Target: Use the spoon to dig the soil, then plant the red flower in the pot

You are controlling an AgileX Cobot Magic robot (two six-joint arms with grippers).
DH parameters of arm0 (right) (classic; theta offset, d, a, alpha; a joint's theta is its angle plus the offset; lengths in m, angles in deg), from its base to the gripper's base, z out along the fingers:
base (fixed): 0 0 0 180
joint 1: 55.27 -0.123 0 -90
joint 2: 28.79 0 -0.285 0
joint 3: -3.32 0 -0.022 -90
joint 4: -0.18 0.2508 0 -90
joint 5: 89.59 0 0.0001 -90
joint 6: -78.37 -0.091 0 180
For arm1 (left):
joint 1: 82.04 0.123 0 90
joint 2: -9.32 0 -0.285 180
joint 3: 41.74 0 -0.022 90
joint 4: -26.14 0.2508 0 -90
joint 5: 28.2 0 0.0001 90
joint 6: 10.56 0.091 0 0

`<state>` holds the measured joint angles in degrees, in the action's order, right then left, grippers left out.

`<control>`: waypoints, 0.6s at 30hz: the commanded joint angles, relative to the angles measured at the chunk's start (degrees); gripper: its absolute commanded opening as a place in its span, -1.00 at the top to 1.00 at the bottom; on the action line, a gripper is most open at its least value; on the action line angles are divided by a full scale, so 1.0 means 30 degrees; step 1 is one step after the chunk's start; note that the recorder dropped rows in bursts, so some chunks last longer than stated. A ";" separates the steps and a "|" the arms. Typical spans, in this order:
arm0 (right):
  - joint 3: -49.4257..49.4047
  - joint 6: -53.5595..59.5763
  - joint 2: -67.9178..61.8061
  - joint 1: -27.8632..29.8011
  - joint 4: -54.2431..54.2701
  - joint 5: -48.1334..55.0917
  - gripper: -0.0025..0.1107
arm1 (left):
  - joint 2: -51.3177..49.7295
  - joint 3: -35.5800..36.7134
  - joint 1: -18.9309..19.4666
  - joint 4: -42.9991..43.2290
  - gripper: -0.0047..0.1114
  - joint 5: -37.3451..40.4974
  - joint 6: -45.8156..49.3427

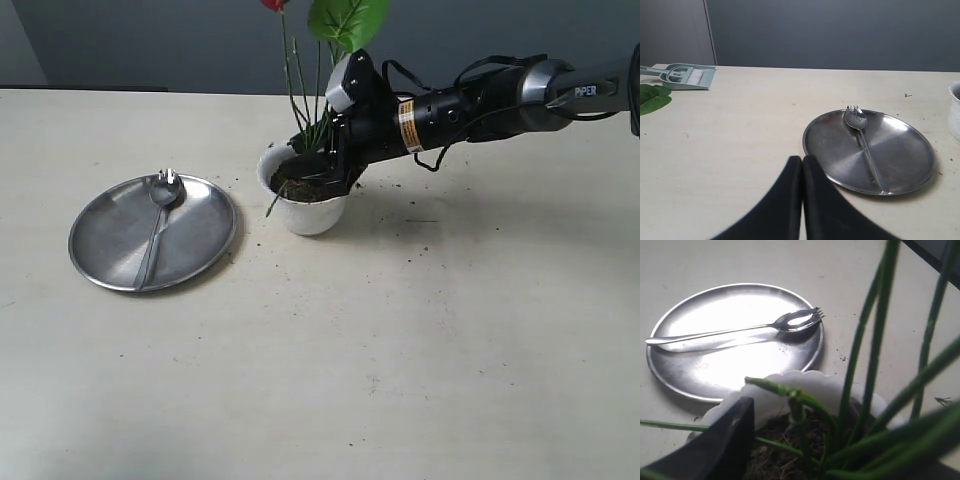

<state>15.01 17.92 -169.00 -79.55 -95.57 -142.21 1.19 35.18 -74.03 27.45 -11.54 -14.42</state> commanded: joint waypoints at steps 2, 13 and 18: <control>-0.0218 0.0025 0.0139 0.0303 -0.1201 0.1447 0.07 | 0.0115 0.0099 -0.0036 -0.0078 0.91 -0.0111 -0.0014; -0.0218 0.0025 0.0971 0.0303 -0.1201 0.1498 0.07 | 0.0115 0.0099 -0.0036 -0.0078 0.91 -0.0111 -0.0014; -0.0218 0.0025 0.1281 0.0303 -0.1201 0.1498 0.07 | 0.0115 0.0099 -0.0036 -0.0078 0.91 -0.0111 -0.0014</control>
<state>14.65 17.57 -166.02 -79.22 -98.44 -139.05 1.19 35.18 -74.03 27.45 -11.54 -14.42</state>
